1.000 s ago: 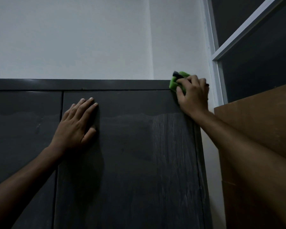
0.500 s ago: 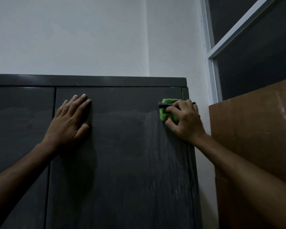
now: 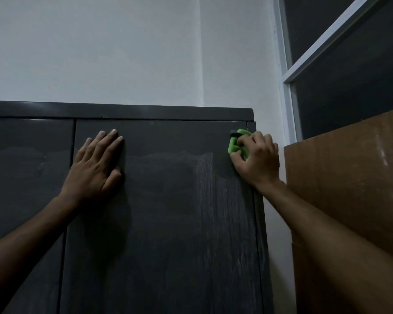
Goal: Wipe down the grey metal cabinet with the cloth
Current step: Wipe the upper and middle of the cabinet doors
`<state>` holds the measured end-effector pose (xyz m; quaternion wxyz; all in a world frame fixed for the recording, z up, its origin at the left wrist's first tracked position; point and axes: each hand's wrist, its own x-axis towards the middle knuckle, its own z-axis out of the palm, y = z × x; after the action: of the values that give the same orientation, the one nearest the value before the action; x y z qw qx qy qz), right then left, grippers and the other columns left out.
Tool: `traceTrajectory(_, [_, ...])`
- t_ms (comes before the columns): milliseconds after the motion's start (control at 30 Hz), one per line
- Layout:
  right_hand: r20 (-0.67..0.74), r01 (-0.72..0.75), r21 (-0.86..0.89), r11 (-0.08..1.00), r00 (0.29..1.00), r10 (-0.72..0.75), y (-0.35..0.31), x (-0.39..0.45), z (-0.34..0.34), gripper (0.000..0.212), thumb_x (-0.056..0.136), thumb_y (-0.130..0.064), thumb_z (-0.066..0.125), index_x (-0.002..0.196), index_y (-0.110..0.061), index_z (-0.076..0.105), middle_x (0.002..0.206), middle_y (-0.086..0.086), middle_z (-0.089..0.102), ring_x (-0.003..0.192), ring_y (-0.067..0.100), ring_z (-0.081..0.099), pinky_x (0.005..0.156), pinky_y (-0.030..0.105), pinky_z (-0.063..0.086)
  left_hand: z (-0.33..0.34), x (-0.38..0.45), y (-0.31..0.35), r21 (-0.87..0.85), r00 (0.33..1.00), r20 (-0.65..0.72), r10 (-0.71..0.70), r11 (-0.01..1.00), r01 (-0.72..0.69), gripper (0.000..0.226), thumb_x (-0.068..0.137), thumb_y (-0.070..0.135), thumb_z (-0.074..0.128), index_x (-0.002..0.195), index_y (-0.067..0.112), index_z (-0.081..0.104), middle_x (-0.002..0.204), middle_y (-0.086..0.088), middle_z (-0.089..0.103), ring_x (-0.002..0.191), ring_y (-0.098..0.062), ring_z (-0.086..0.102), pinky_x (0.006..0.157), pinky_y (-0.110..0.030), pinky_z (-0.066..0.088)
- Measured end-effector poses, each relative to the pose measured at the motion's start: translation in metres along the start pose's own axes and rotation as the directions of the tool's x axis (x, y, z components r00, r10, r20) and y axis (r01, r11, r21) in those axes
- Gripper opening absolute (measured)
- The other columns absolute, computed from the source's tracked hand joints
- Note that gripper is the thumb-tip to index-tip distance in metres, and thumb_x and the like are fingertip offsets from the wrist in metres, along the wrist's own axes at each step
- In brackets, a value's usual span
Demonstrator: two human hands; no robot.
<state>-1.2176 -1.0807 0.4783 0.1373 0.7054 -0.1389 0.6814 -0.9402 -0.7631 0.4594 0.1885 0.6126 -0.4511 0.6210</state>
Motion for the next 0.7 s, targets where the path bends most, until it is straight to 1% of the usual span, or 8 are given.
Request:
traceTrajectory(67, [-0.039, 0.015, 0.032, 0.999, 0.999, -0.014, -0.02, -0.006, 0.01, 0.025, 0.089, -0.036, 0.058, 0.106, -0.018, 0.064, 0.101, 0.009, 0.056, 0.093, 0.028, 0.049, 0.079, 0.039, 0.04, 0.0, -0.001, 0.0, 0.004, 1.0, 0.007, 0.0, 1.0, 0.0, 0.078, 0.093, 0.043, 0.038, 0.163, 0.01, 0.033, 0.172, -0.012, 0.026, 0.161, -0.033, 0.018, 0.131, -0.044, 0.007])
traceTrajectory(200, [0.077, 0.488, 0.016, 0.873, 0.87, -0.488, 0.002, -0.054, 0.009, 0.03, 0.084, -0.041, 0.061, 0.104, -0.018, 0.063, 0.095, 0.011, 0.057, 0.083, 0.029, 0.053, 0.071, 0.044, 0.048, -0.002, -0.001, -0.002, 0.013, 1.0, 0.025, 0.004, 1.0, -0.005, 0.078, 0.093, 0.044, 0.039, 0.163, 0.011, 0.032, 0.172, -0.012, 0.026, 0.161, -0.032, 0.018, 0.132, -0.036, 0.002])
traceTrajectory(267, [0.088, 0.454, -0.049, 0.89, 0.889, -0.449, 0.023, -0.041, 0.002, 0.031, 0.085, -0.041, 0.059, 0.102, -0.016, 0.064, 0.092, 0.011, 0.057, 0.076, 0.027, 0.055, 0.065, 0.041, 0.05, -0.003, 0.0, -0.001, 0.018, 0.999, 0.032, -0.001, 1.0, 0.0, 0.078, 0.093, 0.045, 0.038, 0.163, 0.011, 0.032, 0.173, -0.012, 0.025, 0.161, -0.033, 0.018, 0.131, -0.037, 0.002])
traceTrajectory(400, [-0.065, 0.097, -0.025, 0.995, 0.993, -0.099, -0.001, -0.001, 0.007, 0.029, 0.085, -0.039, 0.056, 0.102, -0.017, 0.065, 0.094, 0.01, 0.056, 0.083, 0.028, 0.052, 0.07, 0.038, 0.044, -0.001, -0.001, 0.0, 0.026, 0.999, 0.035, -0.015, 1.0, 0.014, 0.078, 0.094, 0.045, 0.038, 0.164, 0.011, 0.031, 0.173, -0.011, 0.023, 0.161, -0.032, 0.017, 0.131, -0.043, 0.007])
traceTrajectory(467, [-0.036, 0.284, 0.009, 0.959, 0.958, -0.284, -0.018, -0.016, 0.017, 0.027, 0.085, -0.039, 0.059, 0.101, -0.018, 0.066, 0.095, 0.009, 0.057, 0.084, 0.029, 0.054, 0.071, 0.039, 0.044, -0.002, -0.001, -0.004, 0.03, 0.999, 0.042, -0.002, 1.0, 0.001, 0.078, 0.094, 0.046, 0.038, 0.164, 0.013, 0.03, 0.174, -0.01, 0.023, 0.162, -0.03, 0.016, 0.132, -0.039, 0.004])
traceTrajectory(533, [0.069, 0.551, 0.045, 0.833, 0.83, -0.553, -0.01, -0.041, 0.014, 0.026, 0.084, -0.039, 0.063, 0.098, -0.017, 0.068, 0.095, 0.01, 0.062, 0.082, 0.029, 0.059, 0.069, 0.039, 0.048, -0.004, -0.001, -0.006, 0.034, 0.998, 0.055, 0.016, 0.999, -0.018, 0.078, 0.095, 0.047, 0.038, 0.165, 0.013, 0.029, 0.174, -0.01, 0.022, 0.162, -0.029, 0.015, 0.131, -0.038, 0.003])
traceTrajectory(600, [0.169, 0.652, 0.036, 0.757, 0.743, -0.648, 0.01, -0.039, 0.003, 0.027, 0.085, -0.038, 0.065, 0.099, -0.015, 0.071, 0.096, 0.012, 0.067, 0.076, 0.028, 0.064, 0.063, 0.04, 0.055, -0.005, -0.001, -0.007, 0.035, 0.997, 0.071, 0.022, 0.999, -0.025, 0.078, 0.095, 0.047, 0.037, 0.165, 0.013, 0.028, 0.174, -0.01, 0.021, 0.162, -0.029, 0.014, 0.131, -0.043, 0.007])
traceTrajectory(700, [0.099, 0.513, -0.001, 0.858, 0.854, -0.51, 0.011, -0.002, -0.006, 0.031, 0.091, -0.036, 0.062, 0.107, -0.011, 0.07, 0.099, 0.015, 0.066, 0.069, 0.029, 0.065, 0.056, 0.042, 0.058, -0.007, -0.001, -0.005, 0.035, 0.996, 0.082, 0.02, 0.999, -0.022, 0.078, 0.096, 0.047, 0.036, 0.165, 0.012, 0.028, 0.174, -0.01, 0.02, 0.162, -0.03, 0.014, 0.131, -0.049, 0.012])
